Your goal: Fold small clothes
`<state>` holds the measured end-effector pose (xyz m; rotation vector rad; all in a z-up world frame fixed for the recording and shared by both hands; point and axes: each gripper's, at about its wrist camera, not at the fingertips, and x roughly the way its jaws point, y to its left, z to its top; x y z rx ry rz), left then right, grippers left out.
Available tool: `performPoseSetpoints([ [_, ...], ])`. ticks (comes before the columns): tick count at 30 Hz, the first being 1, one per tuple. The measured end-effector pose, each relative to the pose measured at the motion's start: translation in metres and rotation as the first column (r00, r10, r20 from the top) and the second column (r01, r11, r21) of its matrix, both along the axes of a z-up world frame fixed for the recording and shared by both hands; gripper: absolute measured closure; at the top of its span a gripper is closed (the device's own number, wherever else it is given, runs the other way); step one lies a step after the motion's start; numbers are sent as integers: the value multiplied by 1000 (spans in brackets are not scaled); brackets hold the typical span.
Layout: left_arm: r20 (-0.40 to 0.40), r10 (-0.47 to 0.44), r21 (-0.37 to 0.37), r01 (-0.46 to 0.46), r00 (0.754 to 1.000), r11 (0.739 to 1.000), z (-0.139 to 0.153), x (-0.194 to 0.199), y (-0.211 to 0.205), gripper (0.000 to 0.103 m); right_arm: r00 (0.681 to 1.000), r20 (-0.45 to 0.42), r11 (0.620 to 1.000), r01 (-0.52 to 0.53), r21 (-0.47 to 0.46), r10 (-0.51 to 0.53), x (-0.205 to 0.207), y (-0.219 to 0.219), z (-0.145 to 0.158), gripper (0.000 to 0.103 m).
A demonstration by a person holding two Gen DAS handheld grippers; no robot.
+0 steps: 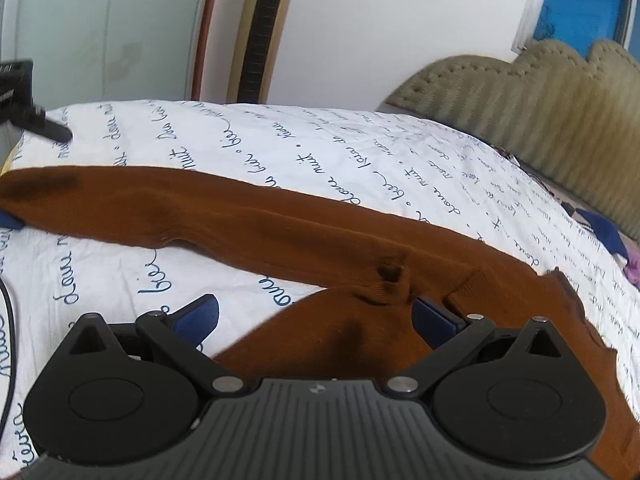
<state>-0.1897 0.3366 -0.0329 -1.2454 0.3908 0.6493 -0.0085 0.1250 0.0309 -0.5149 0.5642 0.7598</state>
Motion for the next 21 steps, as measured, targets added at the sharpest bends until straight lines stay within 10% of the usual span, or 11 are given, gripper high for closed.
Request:
performPoseSetpoints([
  [5, -43, 60, -1, -60, 997, 998, 2, -5, 12, 67, 1000, 8, 1000, 17, 14, -17, 1, -6, 5, 1],
  [8, -66, 45, -13, -46, 997, 999, -3, -2, 16, 89, 999, 19, 999, 41, 33, -42, 1, -13, 11, 0],
  [15, -129, 78, 231, -46, 989, 972, 20, 11, -5, 92, 993, 43, 990, 103, 100, -108, 10, -46, 29, 0],
  [21, -211, 64, 522, 57, 975, 851, 72, 80, -15, 92, 963, 57, 957, 251, 147, -262, 28, -95, 42, 0],
])
